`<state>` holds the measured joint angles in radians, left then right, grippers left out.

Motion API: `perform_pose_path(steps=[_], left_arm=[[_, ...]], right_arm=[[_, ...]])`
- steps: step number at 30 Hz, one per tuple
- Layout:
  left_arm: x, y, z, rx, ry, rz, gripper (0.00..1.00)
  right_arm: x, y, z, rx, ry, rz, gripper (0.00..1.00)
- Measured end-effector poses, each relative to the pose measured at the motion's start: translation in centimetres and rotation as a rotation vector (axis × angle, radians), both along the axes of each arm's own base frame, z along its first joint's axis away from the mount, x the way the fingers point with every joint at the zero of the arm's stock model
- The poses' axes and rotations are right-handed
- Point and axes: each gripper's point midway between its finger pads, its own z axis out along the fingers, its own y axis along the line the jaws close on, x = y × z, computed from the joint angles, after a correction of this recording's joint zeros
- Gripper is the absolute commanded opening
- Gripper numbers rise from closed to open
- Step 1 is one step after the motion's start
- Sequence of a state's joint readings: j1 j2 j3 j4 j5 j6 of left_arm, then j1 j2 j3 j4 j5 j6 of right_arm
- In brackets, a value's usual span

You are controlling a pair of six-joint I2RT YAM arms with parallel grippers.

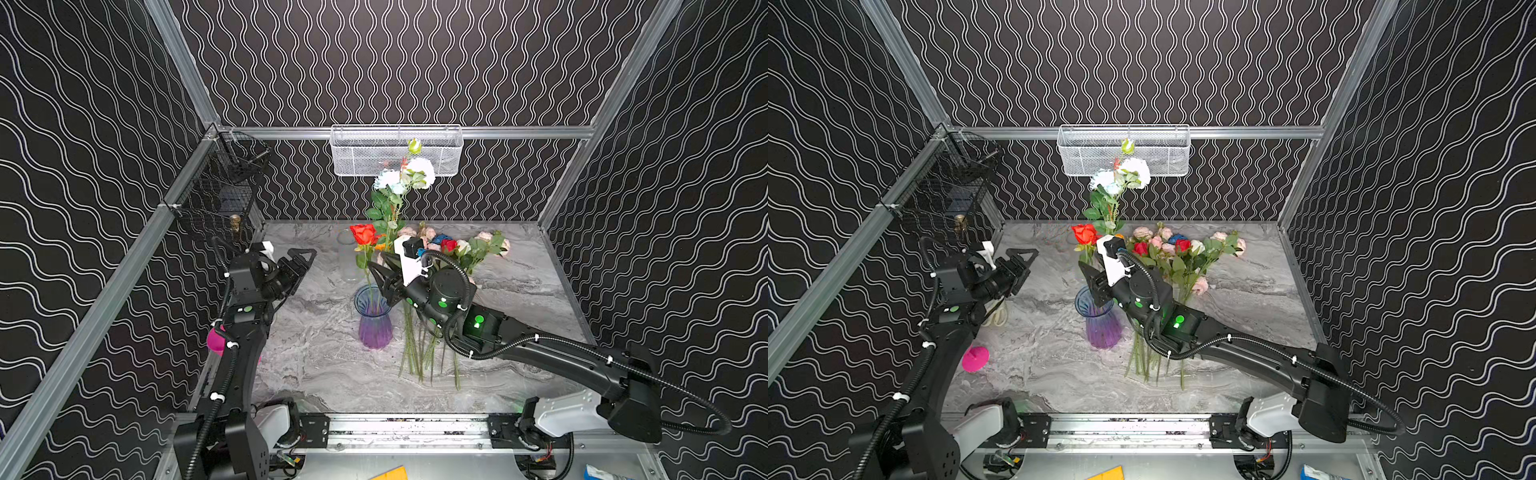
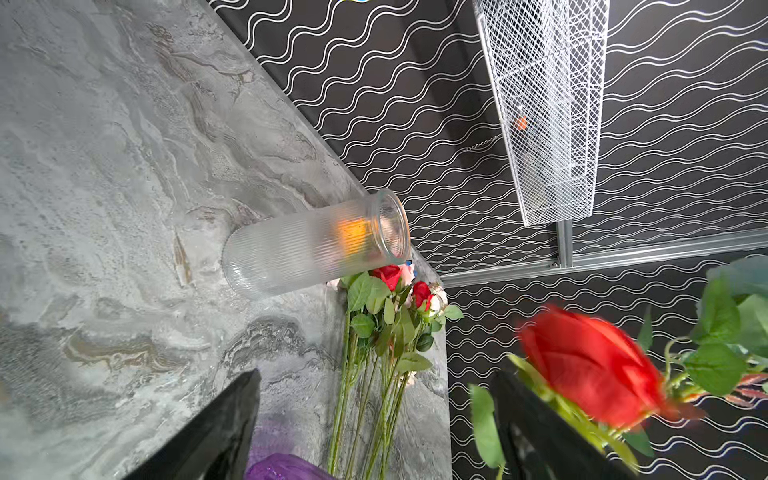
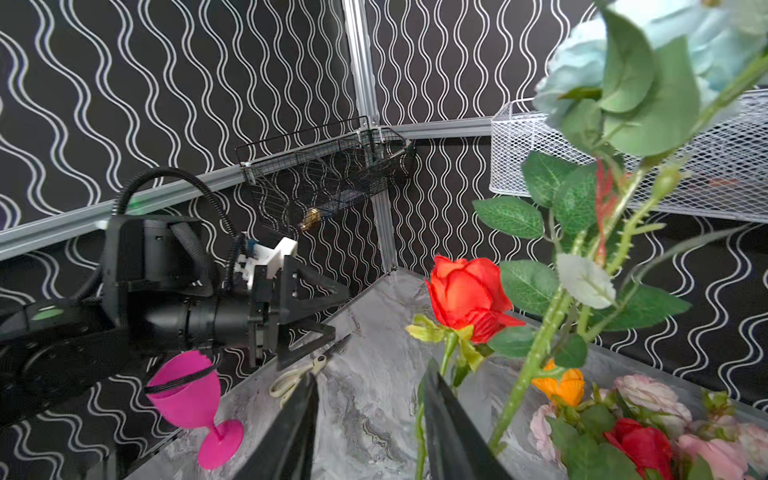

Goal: Arrange the flowers into the vase
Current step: 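Lift the red rose and carry it into the purple-blue vase with the right gripper, then open the right gripper and move it back to the rose stems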

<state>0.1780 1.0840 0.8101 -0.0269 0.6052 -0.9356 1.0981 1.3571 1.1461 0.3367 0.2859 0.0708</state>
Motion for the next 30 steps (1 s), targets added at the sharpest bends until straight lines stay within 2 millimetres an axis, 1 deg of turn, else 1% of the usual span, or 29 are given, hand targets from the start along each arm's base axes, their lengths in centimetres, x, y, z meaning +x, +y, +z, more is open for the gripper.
perform_pose_path(steps=[2, 4, 5, 7, 8, 10, 13, 15, 17, 18, 20, 23, 25, 26, 28, 30], left_arm=[[0.0, 0.0, 0.0, 0.000, 0.000, 0.000, 0.90], [0.0, 0.0, 0.0, 0.000, 0.000, 0.000, 0.90], [0.0, 0.0, 0.0, 0.000, 0.000, 0.000, 0.90], [0.0, 0.0, 0.0, 0.000, 0.000, 0.000, 0.90], [0.0, 0.0, 0.0, 0.000, -0.001, 0.000, 0.90], [0.0, 0.0, 0.1, 0.000, -0.004, -0.001, 0.90], [-0.3, -0.1, 0.1, 0.003, -0.013, -0.002, 0.90], [-0.7, -0.2, -0.3, 0.012, -0.009, -0.006, 0.90], [-1.4, -0.4, -1.0, 0.024, 0.007, -0.015, 0.90], [-1.8, -0.5, -1.3, 0.031, 0.014, -0.026, 0.90], [-2.9, -0.9, -1.8, 0.045, 0.030, -0.050, 0.90], [-4.6, -1.4, -2.5, 0.075, 0.056, -0.076, 0.90], [-5.6, -1.5, -2.8, 0.097, 0.068, -0.085, 0.90], [-6.1, -1.5, -3.0, 0.115, 0.070, -0.087, 0.90], [-6.9, -1.3, -3.5, 0.145, 0.089, -0.083, 0.90], [-7.3, -1.1, -4.3, 0.170, 0.112, -0.075, 0.90]], right_arm=[[-0.8, -0.6, 0.7, 0.007, -0.003, 0.002, 0.44], [-1.4, -1.6, 1.3, 0.020, -0.008, -0.002, 0.44], [-1.5, -2.3, 1.4, 0.024, -0.005, -0.016, 0.45], [-1.6, -3.7, 1.3, 0.035, 0.009, -0.048, 0.48], [-1.5, -4.4, 0.9, 0.033, 0.015, -0.067, 0.49], [-1.1, -5.5, -0.5, 0.018, 0.034, -0.111, 0.49], [0.4, -7.6, -4.8, -0.059, 0.109, -0.207, 0.51], [1.2, -9.4, -7.6, -0.102, 0.163, -0.267, 0.53], [1.8, -11.2, -9.9, -0.122, 0.218, -0.311, 0.56], [2.2, -12.1, -10.8, -0.123, 0.243, -0.332, 0.58], [3.4, -14.4, -12.6, -0.116, 0.300, -0.393, 0.63], [5.1, -16.7, -14.3, -0.088, 0.388, -0.433, 0.65], [6.1, -17.4, -15.3, -0.075, 0.448, -0.443, 0.65], [6.5, -17.4, -16.0, -0.082, 0.483, -0.441, 0.65], [6.9, -16.7, -16.9, -0.096, 0.530, -0.413, 0.63], [7.1, -15.9, -17.5, -0.112, 0.563, -0.378, 0.56]])
